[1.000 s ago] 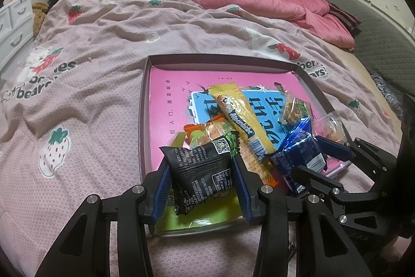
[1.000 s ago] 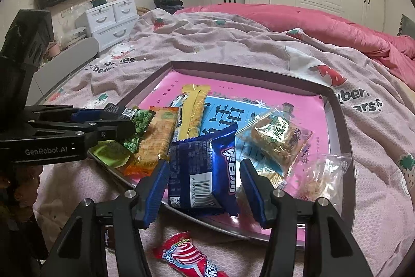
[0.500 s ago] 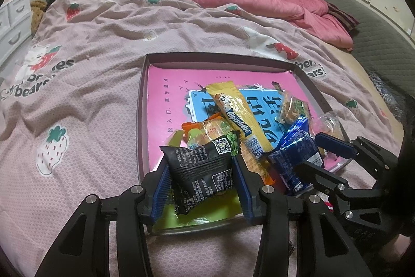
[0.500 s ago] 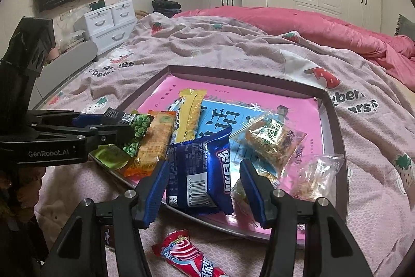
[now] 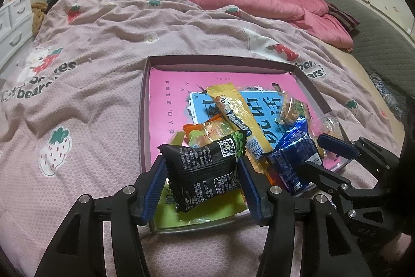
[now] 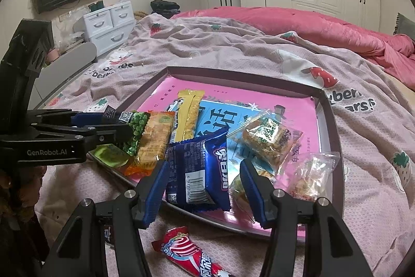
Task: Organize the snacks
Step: 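Lower the black pack into the tray with the left gripper while the right releases the blue pack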
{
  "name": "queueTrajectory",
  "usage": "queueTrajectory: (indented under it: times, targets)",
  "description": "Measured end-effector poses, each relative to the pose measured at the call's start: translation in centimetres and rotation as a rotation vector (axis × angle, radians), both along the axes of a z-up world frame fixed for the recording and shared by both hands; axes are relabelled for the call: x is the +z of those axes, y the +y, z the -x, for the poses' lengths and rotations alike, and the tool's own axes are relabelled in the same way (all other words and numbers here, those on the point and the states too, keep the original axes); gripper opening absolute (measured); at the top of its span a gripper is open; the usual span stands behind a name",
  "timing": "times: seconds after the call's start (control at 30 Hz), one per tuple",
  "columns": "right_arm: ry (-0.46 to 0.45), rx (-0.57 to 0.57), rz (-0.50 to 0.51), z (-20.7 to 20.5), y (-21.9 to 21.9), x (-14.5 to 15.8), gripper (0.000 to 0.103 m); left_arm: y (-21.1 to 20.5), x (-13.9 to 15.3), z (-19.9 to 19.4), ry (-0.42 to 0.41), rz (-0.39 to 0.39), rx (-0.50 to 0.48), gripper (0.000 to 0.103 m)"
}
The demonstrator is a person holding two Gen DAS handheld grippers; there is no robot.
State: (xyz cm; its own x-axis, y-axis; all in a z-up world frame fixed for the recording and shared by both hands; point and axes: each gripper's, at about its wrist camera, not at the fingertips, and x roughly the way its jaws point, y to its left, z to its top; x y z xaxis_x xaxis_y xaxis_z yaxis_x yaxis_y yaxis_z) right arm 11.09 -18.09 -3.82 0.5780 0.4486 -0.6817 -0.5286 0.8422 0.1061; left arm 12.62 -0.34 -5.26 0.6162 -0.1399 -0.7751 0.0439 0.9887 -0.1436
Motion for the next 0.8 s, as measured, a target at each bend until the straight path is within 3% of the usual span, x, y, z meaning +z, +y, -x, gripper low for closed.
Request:
queueTrajectory:
  times: [0.8]
  targets:
    - [-0.027, -0.019, -0.022, 1.1, -1.2, 1.7, 0.061, 0.6, 2.1, 1.0, -0.048, 0.020, 0.008, 0.070]
